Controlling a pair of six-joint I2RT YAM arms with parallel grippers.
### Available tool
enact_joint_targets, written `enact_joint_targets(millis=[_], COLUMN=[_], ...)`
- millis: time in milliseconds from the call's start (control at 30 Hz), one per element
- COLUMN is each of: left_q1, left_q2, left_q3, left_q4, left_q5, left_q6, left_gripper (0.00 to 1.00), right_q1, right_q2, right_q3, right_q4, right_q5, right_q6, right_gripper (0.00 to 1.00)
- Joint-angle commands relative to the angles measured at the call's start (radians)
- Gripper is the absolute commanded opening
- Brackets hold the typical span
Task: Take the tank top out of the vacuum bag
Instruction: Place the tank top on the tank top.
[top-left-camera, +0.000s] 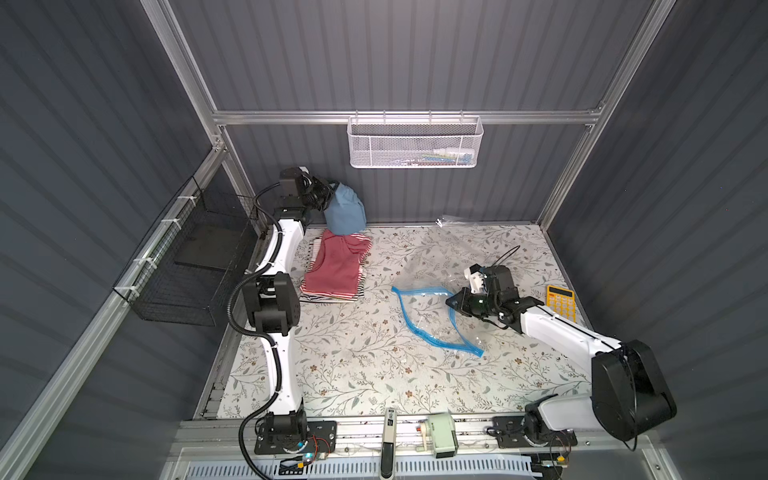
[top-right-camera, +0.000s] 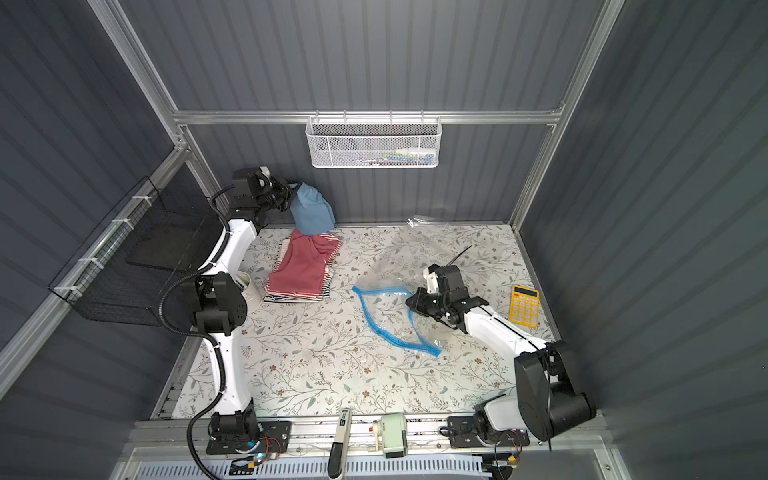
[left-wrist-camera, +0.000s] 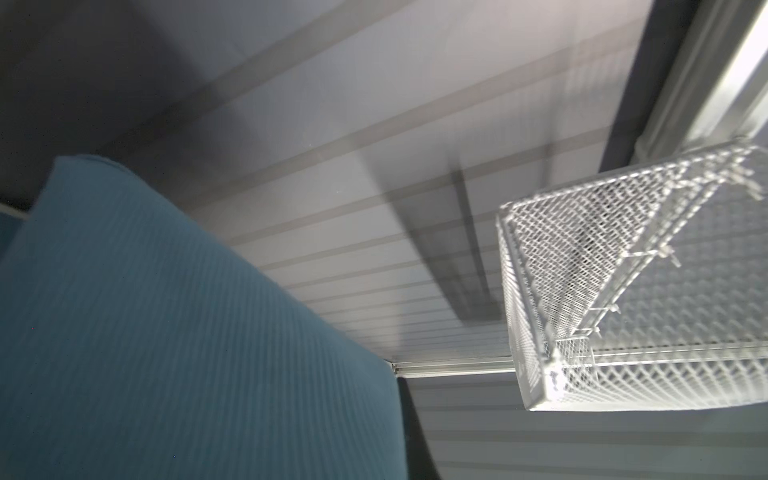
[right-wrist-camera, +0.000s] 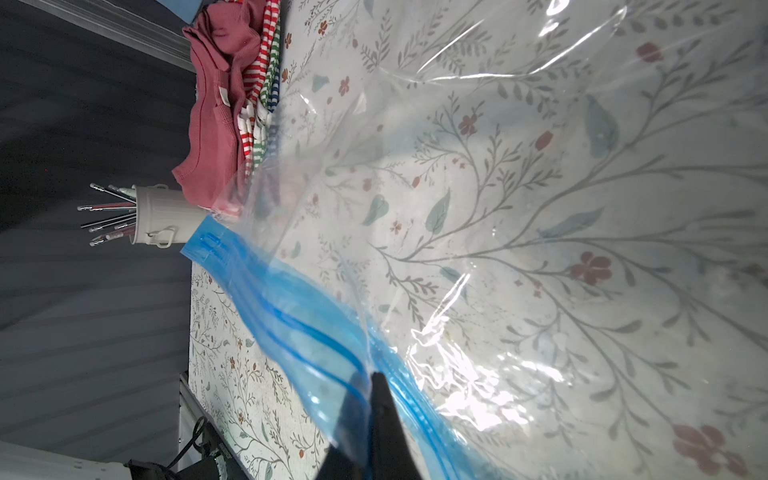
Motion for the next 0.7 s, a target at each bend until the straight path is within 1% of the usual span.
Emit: enact_joint_targets(millis=[0,100,133,200,267,333,667], left_q1=[0.011,0.011,0.011,0.011,0.011,0.012,0.012], left_q2=[0.022,0.030,0.023,-0.010,-0.067,-0.111,-0.285], left_q3=[0.070,0.081,0.062,-0.012,-0.116,-0.189,-0.526], left_q4=[-0.003,-0.017,-0.016,0.006,0.015,0.009,0.085], left_q5=[0.022,0.024,0.025,0.020,-0.015,-0.032,-0.041], left_q6=[0.033,0.039,0.040,0.034,0.043,0.040,-0.086], left_gripper=[0.00,0.00,0.00,0.00,0.00,0.00,0.00], right_q1=[-0.005,-0.006,-0.006,-0.006,-0.006,-0.005,-0.007], right_q2=[0.009,0.004,0.001,-0.004,-0.008,-0.015,-0.039], right_q3=[0.014,0.014,0.013,0.011,0.006,0.000,-0.032], right_q4=[0.007,0.006,0.006,0.005,0.007,0.011,0.033], right_q5=[-0.010,-0.008,-0.008,-0.008,-0.007,-0.009,-0.016], right_q6=[-0.004,-0.006,-0.006,-0.004,-0.001,-0.001,0.013], right_gripper=[0.00,0.00,0.00,0.00,0.00,0.00,0.00])
